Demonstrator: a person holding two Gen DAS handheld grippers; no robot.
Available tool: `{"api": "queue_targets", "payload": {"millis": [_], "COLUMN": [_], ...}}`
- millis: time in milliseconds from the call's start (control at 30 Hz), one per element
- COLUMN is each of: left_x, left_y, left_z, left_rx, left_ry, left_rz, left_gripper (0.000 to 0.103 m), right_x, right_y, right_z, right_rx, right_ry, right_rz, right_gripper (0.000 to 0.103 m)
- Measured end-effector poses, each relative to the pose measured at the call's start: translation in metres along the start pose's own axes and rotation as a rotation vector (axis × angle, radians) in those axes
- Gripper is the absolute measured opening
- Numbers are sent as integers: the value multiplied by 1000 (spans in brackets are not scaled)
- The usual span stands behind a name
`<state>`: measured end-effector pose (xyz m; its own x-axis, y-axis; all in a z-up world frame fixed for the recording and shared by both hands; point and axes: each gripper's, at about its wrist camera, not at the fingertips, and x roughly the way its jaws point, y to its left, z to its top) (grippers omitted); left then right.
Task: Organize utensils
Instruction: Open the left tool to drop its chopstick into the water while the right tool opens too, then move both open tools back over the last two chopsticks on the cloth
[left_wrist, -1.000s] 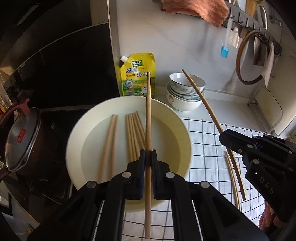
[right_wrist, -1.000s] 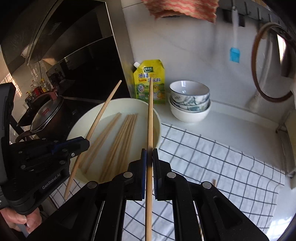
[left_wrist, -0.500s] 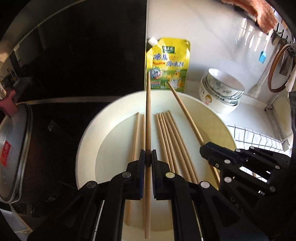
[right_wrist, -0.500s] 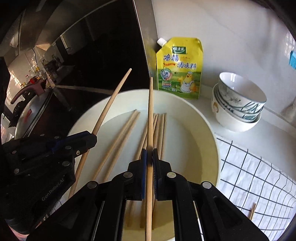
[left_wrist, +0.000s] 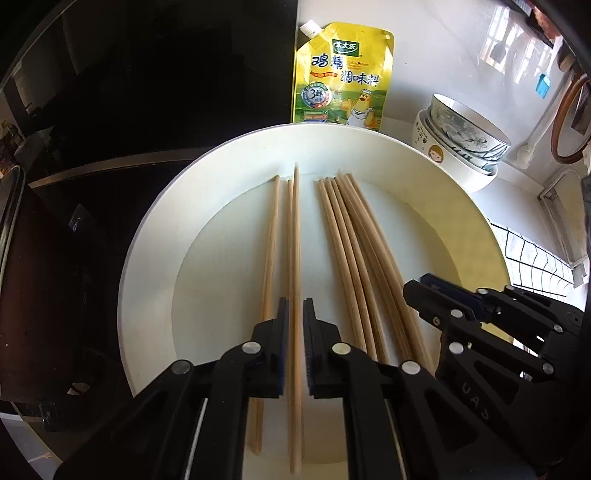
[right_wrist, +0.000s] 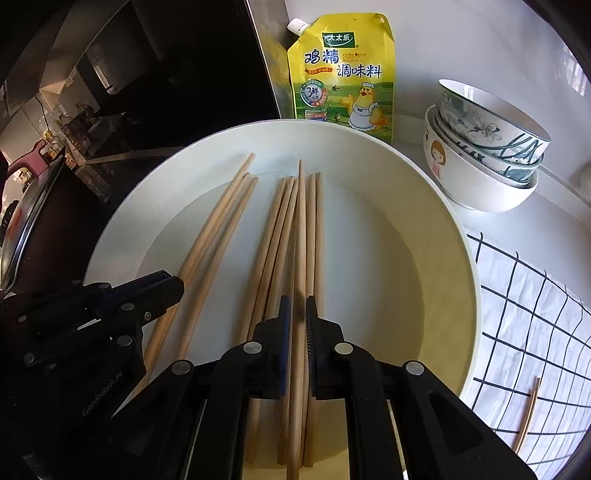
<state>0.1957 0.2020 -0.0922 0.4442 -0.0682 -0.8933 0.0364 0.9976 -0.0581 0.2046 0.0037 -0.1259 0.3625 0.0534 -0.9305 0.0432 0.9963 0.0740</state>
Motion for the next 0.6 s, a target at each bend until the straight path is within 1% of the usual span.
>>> {"api": "queue_targets", "payload": {"millis": [33, 100, 167, 367, 600], "left_x": [-2, -8, -16, -36, -64], "left_y": [2, 5, 7, 6, -5], "left_z": [0, -1, -3, -9, -26], "left_rx": [-9, -18, -22, -32, -37], "left_ry": [-4, -25, -50, -82, -126], "left_rz": [1, 13, 22, 24, 17], "left_gripper": [24, 44, 49, 50, 50], "right_x": [-2, -7, -14, -38, -74], "right_y": [0, 0, -2, -8, -21], "right_z": [1, 0, -1, -12, -39], "right_rx": [-3, -3, 0, 10, 31], "right_ry": [-8, -22, -33, -73, -129], "right_rz": [-5, -8, -7, -12, -24], "right_gripper": [20, 20, 20, 20, 20]}}
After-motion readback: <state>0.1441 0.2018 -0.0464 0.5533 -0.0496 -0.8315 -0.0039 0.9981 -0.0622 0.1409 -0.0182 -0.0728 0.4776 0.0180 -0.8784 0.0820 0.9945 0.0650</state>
